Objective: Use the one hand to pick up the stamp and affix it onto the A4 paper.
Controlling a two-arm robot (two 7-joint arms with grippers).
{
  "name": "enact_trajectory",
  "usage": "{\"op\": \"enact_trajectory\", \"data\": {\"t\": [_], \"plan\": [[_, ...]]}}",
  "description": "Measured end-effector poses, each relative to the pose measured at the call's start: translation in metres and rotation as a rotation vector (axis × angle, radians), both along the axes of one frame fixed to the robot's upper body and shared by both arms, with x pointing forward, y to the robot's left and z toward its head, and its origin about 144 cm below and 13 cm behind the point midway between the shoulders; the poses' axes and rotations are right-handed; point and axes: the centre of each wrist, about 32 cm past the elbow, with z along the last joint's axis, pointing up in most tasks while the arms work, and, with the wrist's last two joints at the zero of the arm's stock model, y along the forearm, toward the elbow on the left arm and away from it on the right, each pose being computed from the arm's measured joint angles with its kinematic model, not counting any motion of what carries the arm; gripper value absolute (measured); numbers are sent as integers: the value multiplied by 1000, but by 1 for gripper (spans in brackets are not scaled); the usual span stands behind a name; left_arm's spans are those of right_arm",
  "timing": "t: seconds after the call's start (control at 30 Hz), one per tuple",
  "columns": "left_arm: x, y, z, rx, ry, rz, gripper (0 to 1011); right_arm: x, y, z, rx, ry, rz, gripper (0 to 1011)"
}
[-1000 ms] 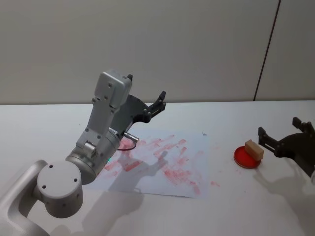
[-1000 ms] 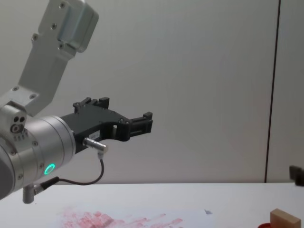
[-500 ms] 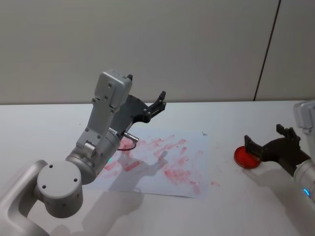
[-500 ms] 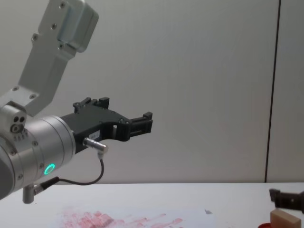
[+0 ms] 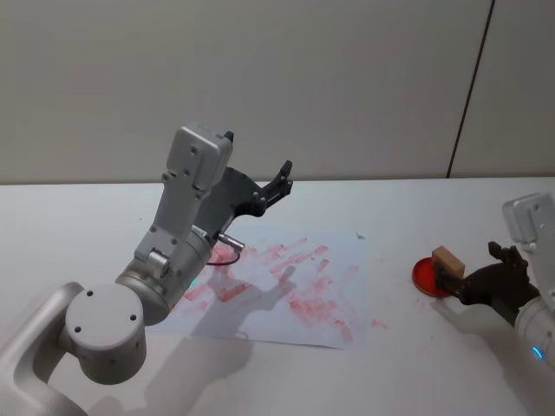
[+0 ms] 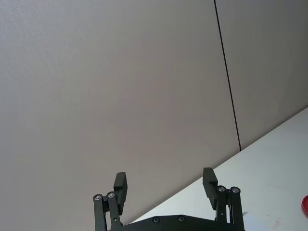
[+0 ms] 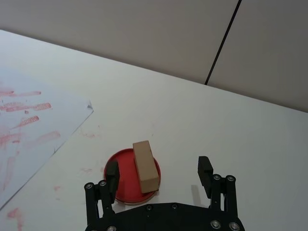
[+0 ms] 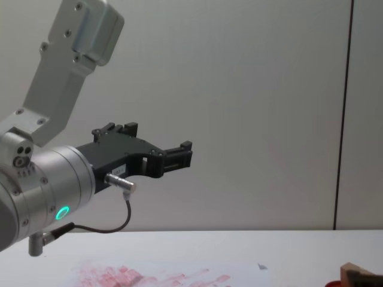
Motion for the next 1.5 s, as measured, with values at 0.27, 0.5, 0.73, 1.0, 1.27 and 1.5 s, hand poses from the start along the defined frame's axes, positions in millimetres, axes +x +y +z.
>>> {"op": "enact_trajectory", "data": {"t": [0.27, 0.5, 0.73, 1.0, 1.27, 1.5], "plan": [[0, 0, 0, 0, 0, 0, 1001, 4, 2, -4, -20, 16, -5, 1001], [0, 0, 0, 0, 0, 0, 1001, 10, 5, -7, -28, 22, 0, 1001], [0, 0, 0, 0, 0, 0, 1002, 14, 7, -8, -31, 23, 5, 941], [0, 0, 0, 0, 0, 0, 1001, 17, 8, -9, -34, 23, 9, 718], [0, 0, 0, 0, 0, 0, 1001, 18, 9, -10, -36, 24, 10, 445], [0, 0, 0, 0, 0, 0, 1001, 19, 9, -10, -36, 24, 11, 235]]}}
